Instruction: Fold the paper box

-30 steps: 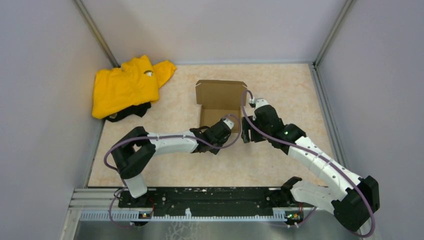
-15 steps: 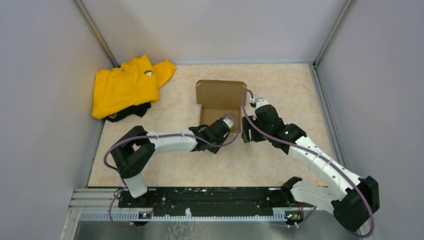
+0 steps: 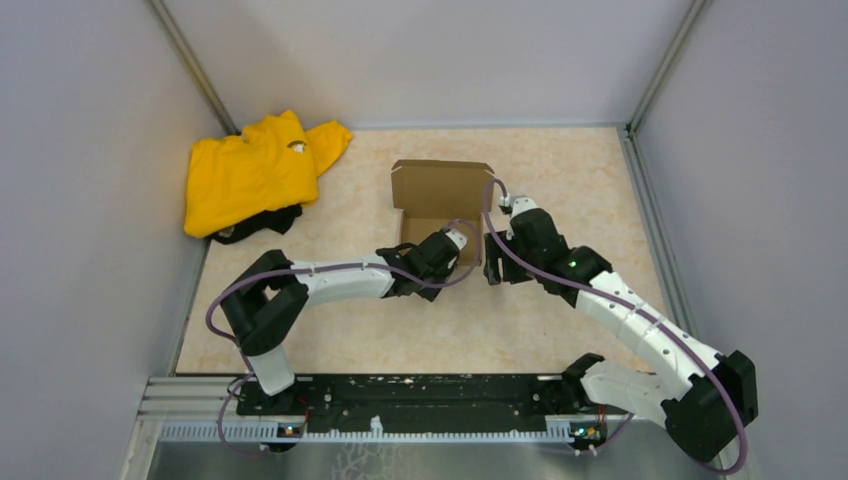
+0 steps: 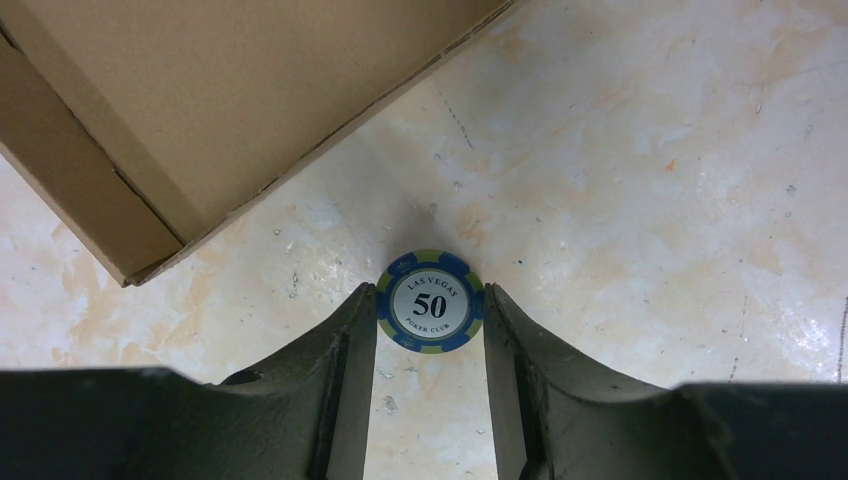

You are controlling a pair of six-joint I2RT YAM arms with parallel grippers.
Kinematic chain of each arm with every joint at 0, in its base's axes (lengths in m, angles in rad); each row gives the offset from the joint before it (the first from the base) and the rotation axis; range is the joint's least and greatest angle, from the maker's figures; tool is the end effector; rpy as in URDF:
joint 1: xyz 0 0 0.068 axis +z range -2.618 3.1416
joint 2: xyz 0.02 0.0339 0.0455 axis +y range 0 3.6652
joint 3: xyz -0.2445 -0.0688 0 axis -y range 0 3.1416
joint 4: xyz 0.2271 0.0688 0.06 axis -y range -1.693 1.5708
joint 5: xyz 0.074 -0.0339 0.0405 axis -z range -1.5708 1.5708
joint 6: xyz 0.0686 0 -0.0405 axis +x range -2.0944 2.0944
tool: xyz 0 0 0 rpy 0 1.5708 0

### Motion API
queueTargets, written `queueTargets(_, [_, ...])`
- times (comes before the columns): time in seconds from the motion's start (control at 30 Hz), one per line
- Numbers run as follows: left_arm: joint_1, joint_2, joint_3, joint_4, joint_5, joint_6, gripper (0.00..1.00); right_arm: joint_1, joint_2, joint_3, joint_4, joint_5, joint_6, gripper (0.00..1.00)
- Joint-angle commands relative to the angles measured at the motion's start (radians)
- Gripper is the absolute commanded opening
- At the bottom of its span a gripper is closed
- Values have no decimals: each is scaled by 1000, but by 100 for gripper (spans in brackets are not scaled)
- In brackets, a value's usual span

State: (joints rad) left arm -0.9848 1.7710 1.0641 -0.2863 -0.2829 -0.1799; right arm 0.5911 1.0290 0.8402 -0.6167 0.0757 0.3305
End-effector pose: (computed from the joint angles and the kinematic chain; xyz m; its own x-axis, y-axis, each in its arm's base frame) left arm 0.2132 -0.2866 0.1341 -0.5839 0.5690 -0.5790 0.6213 0.7723 0.1324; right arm 0.1913 0.1221 0.2366 -0.7326 -0.1020 -0.6730 -0.2901 0.9412 0.1732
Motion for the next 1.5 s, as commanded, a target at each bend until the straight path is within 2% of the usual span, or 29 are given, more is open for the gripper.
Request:
queueTargets(0.0, [10,-20,40,-10,12,21,46,-15,5,59,34,-7,-20,66])
queueTargets(0.97, [46,9,217,-96,23,86,47,-70,-17,73,13,-34,-49,66])
queueTargets(1.1, [76,34,278,-94,18,130,47,-79,-20,76,-4,7,-54,66])
queueTargets(1.27, [124,73,422,-206,46,155,50,-88,-22,56,-8,-36,-58,67])
queueTargets(1.47, [122,3,344,-127,137,140,52,-89,-20,30,-1,-35,-34,67])
